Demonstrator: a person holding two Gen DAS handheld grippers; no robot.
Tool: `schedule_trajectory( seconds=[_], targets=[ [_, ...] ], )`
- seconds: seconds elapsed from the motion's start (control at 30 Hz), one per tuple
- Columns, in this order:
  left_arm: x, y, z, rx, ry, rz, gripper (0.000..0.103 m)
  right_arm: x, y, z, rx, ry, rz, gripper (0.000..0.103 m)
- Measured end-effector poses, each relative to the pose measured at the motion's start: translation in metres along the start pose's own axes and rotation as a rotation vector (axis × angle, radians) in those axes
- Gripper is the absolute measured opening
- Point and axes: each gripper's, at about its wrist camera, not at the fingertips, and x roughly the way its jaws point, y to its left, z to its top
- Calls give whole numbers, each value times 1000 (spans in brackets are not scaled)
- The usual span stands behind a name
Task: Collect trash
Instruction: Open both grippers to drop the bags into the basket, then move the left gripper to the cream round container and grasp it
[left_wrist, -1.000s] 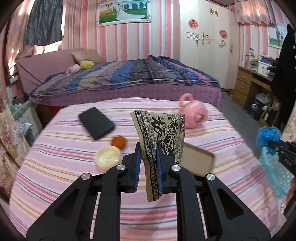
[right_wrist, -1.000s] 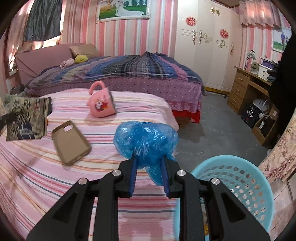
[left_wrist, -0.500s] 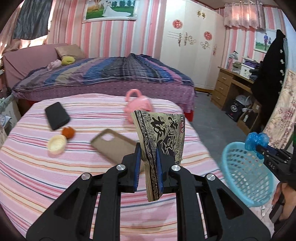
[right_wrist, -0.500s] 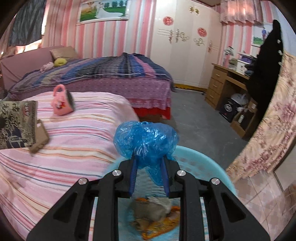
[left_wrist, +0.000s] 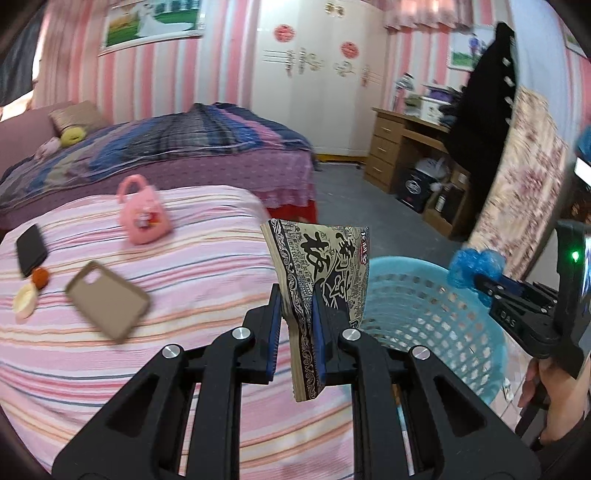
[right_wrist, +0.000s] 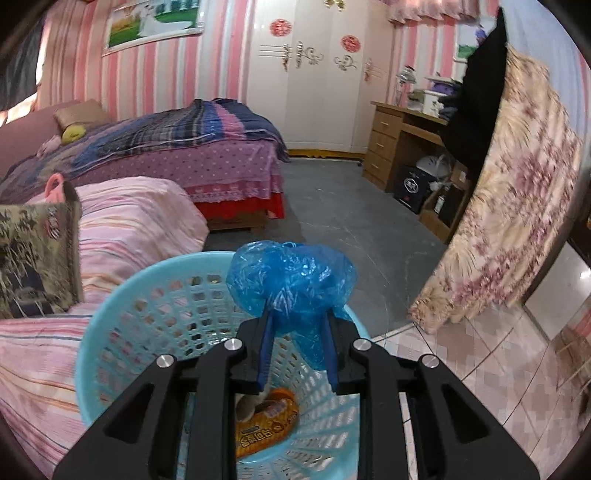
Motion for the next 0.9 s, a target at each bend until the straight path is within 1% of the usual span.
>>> schedule_trajectory(
  seconds=[0.13, 0.2, 0.27, 0.37, 0.43, 0.47, 0.5, 0.53, 0.63, 0.7, 0.73, 0.77, 0.8, 0.83, 0.87, 0.9],
  targets=[
    [16, -39, -3, 82, 2, -20, 14, 3, -9, -6, -3, 11, -15, 24],
    [25, -51, -3, 111, 5, -28, 15, 5, -11, -9, -5, 14, -20, 24],
    [31, -59, -4, 128, 7, -32, 17, 9, -18, -13, 12, 21, -21, 24],
    [44, -63, -2, 129, 28, -35, 35, 12, -21, -13, 22, 29, -16, 24],
    [51, -58, -3, 114, 39, -23, 61, 13, -23, -14, 17, 31, -18, 24],
    [53, -55, -2, 109, 37, -7, 67, 14, -23, -14, 16, 30, -19, 24],
    [54, -51, -2, 102, 33, 16, 74, 13, -24, -14, 17, 20, -18, 24],
    [56, -46, -2, 93, 32, 34, 80, 14, -24, -15, 19, 18, -15, 24],
    [59, -32, 1, 68, 41, 50, 88, 16, -23, -17, 16, 10, -6, 25],
    [59, -22, 3, 62, 42, 69, 91, 18, -22, -18, 10, 8, -6, 25],
    [58, -17, 3, 63, 38, 85, 92, 17, -20, -18, 10, -1, -12, 30],
    [57, -14, 4, 64, 34, 97, 93, 15, -19, -18, 11, -18, -18, 44],
    [55, -9, 4, 62, 30, 109, 94, 14, -16, -18, 11, -20, -19, 53],
    [54, -5, 5, 57, 29, 116, 94, 13, -16, -17, 15, -30, -17, 69],
    [53, 0, 6, 49, 28, 121, 94, 13, -14, -17, 21, -29, -16, 73],
    [52, 2, 7, 45, 27, 126, 95, 12, -10, -18, 26, -26, -15, 74]
  ],
)
